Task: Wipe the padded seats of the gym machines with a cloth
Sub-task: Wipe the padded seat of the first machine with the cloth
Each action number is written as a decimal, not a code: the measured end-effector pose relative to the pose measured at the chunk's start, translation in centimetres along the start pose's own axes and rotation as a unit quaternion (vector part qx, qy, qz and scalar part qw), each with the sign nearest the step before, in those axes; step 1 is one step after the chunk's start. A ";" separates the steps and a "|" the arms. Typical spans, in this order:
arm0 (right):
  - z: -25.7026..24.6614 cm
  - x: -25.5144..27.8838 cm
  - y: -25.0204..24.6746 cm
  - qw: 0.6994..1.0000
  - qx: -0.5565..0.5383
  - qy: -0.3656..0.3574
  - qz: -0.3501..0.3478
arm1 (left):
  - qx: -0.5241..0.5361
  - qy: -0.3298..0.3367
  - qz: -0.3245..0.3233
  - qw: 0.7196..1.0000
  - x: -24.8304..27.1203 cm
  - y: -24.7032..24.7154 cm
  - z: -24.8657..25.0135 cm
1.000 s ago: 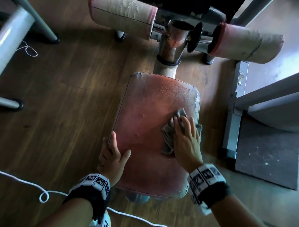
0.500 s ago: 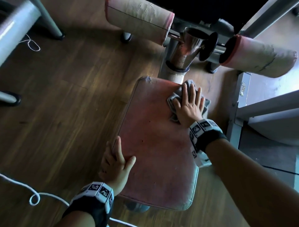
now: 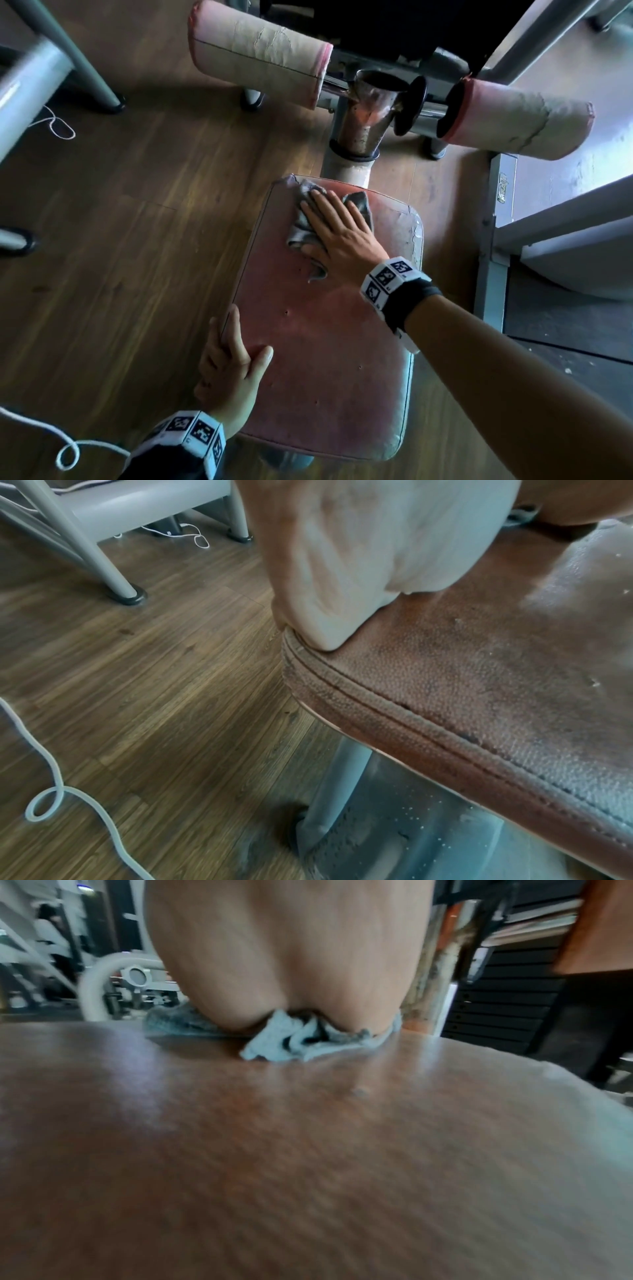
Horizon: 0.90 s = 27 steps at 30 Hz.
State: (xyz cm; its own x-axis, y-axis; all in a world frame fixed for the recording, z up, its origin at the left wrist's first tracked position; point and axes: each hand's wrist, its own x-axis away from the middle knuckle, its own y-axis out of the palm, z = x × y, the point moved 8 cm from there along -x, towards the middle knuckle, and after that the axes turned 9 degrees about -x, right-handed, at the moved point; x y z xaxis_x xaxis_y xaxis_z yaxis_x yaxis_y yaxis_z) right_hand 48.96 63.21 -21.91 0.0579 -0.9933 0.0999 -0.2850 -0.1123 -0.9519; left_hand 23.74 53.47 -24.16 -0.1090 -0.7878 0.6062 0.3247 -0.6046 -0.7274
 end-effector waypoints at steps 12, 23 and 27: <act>14.5 3.1 -4.3 0.956 -0.207 0.205 -0.043 | -0.017 0.002 -0.025 1.000 0.3 -0.2 0.2; 10.5 -2.9 -4.2 0.953 -0.246 0.176 -0.011 | -0.006 0.010 -0.018 1.000 0.1 0.1 0.1; 13.1 0.7 -4.9 0.947 -0.259 0.191 -0.015 | 0.003 0.009 -0.018 1.000 0.0 0.2 0.0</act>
State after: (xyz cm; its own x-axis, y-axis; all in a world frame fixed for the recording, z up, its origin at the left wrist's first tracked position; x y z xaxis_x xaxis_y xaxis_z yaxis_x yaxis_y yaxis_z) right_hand 62.97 63.42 -20.96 -0.2482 -0.9154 0.3168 -0.7249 -0.0414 -0.6876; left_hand 23.78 53.33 -24.33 -0.1371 -0.7678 0.6258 0.3254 -0.6316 -0.7037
